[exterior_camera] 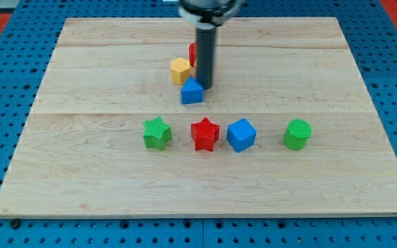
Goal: Slide the blue triangle closer to the green star
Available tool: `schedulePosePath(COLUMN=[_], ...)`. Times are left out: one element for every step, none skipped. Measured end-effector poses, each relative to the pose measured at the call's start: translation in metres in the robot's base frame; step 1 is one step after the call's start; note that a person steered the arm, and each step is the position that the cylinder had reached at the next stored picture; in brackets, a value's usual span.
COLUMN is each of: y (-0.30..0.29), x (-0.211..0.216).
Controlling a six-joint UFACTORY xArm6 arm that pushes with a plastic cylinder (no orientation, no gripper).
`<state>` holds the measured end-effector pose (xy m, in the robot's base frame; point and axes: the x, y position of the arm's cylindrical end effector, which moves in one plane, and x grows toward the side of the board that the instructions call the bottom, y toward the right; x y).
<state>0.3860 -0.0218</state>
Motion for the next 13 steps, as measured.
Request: schedulePosePath(y=[-0.050, -0.001, 0.021, 0.004, -0.009, -0.048, -0.091, -0.085, -0.118, -0.121, -0.126, -0.136, -0.136], x=[0.005, 0.013, 0.020, 0.026, 0.031, 0.036, 0.040, -0.002, 0.020, 0.047, 0.048, 0.049, 0.058])
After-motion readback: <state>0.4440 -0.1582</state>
